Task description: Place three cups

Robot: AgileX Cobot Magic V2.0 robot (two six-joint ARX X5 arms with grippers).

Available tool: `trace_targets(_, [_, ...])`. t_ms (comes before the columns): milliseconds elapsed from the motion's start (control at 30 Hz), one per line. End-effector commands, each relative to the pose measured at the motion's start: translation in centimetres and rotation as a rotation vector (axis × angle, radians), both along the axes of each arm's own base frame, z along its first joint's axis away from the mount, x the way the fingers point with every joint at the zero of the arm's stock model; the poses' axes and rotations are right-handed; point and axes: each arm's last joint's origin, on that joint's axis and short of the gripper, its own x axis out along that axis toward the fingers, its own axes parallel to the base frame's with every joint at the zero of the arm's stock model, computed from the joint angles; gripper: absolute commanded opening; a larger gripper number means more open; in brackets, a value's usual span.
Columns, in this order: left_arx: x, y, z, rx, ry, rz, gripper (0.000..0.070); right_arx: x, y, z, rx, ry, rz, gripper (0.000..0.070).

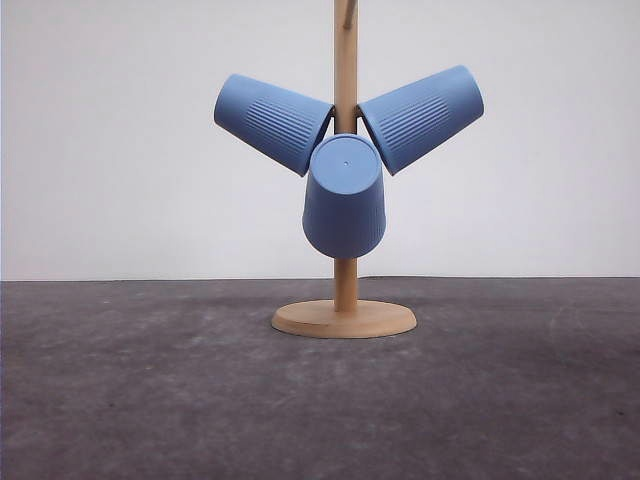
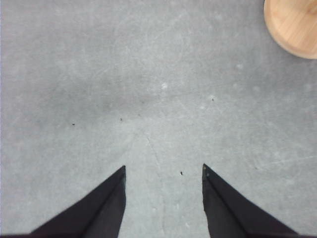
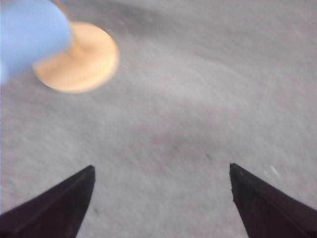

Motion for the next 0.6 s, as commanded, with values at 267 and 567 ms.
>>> trace_targets(267, [-1.4,0.3,-1.2,-0.01,0.015,0.025,0.0278,-1.8,-0.8,0.3,0.018,-0.077,-0.011,0.055])
trace_targets(567, [-1.5,0.3,-1.2,-0.008,0.013,0.021,0.0011,-1.8,-0.7,0.3,0.039,-0.072,0.004,0.0011])
